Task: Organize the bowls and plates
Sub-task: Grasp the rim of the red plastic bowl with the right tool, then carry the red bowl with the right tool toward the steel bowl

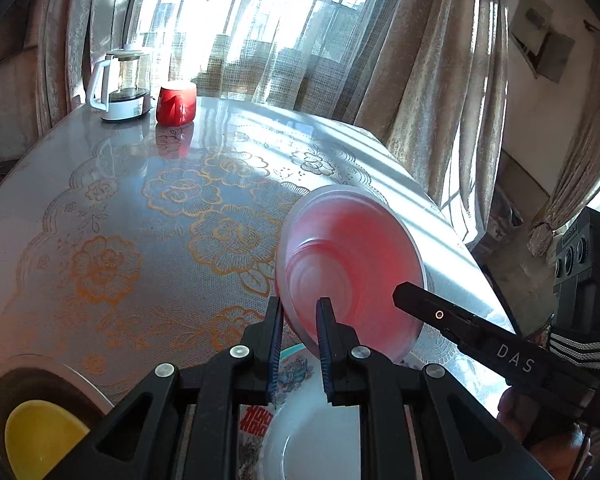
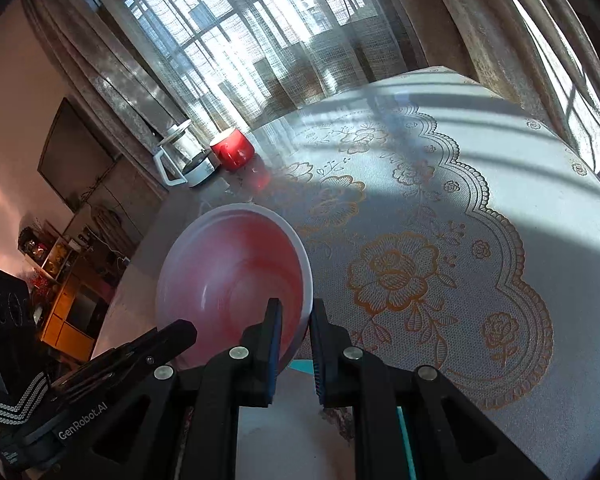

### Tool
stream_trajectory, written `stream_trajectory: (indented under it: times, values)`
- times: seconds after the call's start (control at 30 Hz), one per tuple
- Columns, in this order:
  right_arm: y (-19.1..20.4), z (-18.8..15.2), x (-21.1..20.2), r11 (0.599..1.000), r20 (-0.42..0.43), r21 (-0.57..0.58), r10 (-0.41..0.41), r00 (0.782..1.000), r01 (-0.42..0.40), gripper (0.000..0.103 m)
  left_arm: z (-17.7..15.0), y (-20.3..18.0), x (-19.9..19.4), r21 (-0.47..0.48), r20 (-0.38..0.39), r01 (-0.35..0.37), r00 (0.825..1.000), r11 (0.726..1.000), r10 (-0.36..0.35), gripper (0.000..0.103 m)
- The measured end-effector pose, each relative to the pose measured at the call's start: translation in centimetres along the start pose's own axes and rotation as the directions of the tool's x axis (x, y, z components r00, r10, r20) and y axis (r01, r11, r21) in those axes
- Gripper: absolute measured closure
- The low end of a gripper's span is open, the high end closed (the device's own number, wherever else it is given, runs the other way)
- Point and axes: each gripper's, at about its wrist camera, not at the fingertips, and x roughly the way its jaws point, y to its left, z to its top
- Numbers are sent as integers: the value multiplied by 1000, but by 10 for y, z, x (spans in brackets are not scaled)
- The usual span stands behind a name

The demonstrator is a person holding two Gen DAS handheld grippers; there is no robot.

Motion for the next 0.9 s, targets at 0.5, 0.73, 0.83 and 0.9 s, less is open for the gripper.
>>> stream_trajectory:
  times: [0.5, 0.73, 0.83, 0.9]
  values:
    - [37, -49, -18, 996, -4, -31, 88, 996, -88, 89, -50, 19, -62, 13, 79, -65, 995, 998, 64, 86]
    - [48, -70, -20, 992, -19, -36, 121, 992, -122, 90, -72, 29, -78, 3, 81, -82, 993, 997, 82, 86]
    - [52, -76, -20, 990, -27, -33, 134, 991, -134, 89, -79, 32, -84, -3, 85, -91, 992, 996, 91, 86]
    - [55, -81, -21, 989, -33, -36, 140, 990, -141, 89, -84, 35, -87, -4, 86, -95, 992, 995, 95, 86]
